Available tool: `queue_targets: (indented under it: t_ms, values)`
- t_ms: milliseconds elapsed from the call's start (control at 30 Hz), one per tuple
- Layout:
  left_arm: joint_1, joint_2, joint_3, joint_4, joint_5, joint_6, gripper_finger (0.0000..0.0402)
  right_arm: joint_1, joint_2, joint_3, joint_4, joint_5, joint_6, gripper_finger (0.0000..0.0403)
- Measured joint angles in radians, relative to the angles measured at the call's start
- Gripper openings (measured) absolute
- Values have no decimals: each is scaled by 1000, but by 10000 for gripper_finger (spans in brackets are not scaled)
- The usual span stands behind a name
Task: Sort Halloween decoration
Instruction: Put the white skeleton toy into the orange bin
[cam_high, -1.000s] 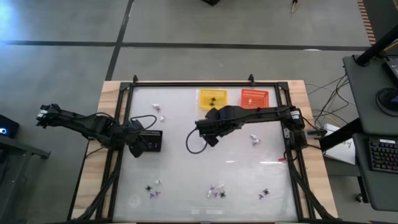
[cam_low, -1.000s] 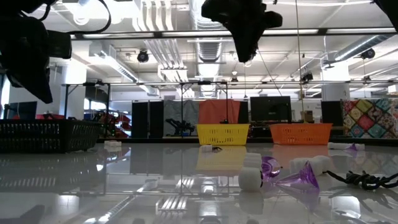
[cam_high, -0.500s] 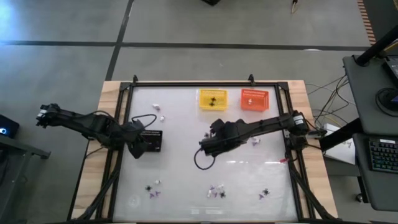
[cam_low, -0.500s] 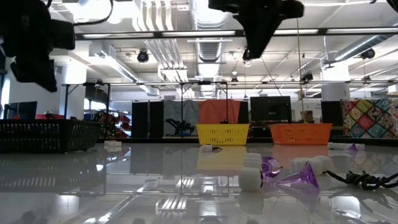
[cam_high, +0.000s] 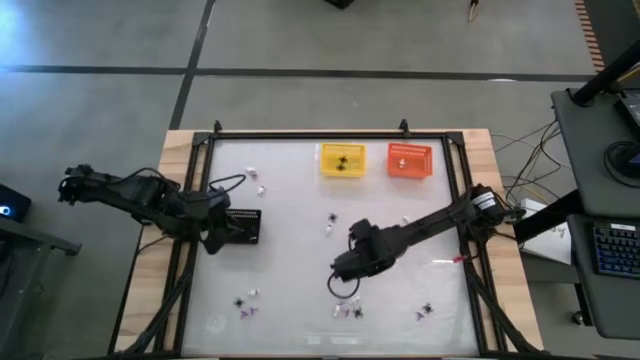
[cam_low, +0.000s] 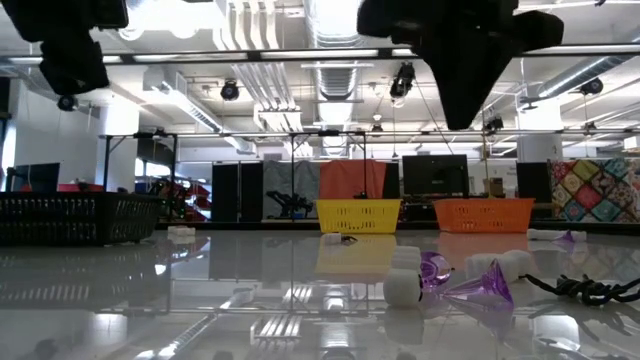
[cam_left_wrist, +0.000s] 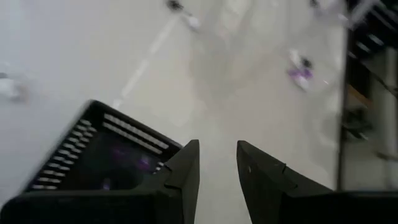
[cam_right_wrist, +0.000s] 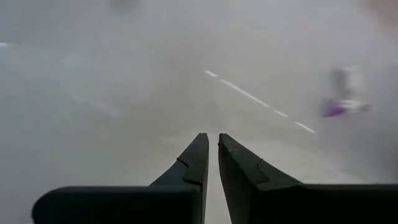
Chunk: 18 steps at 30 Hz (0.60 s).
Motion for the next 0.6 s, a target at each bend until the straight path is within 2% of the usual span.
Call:
queue_targets:
  t_ms: [100, 200, 367, 600]
  values:
    - [-17, 17, 1, 6, 119, -3, 89, 11, 0, -6, 41, 0, -5, 28]
    - [-56, 52, -17, 58, 176, -42, 89, 11, 0, -10, 44, 1, -5, 28]
    - [-179, 148, -46, 177, 173, -56, 89, 11, 0, -12, 40, 8, 7, 28]
    - [-318, 331, -46, 225, 118, -95, 89, 11, 0, -12, 36, 18, 7, 28]
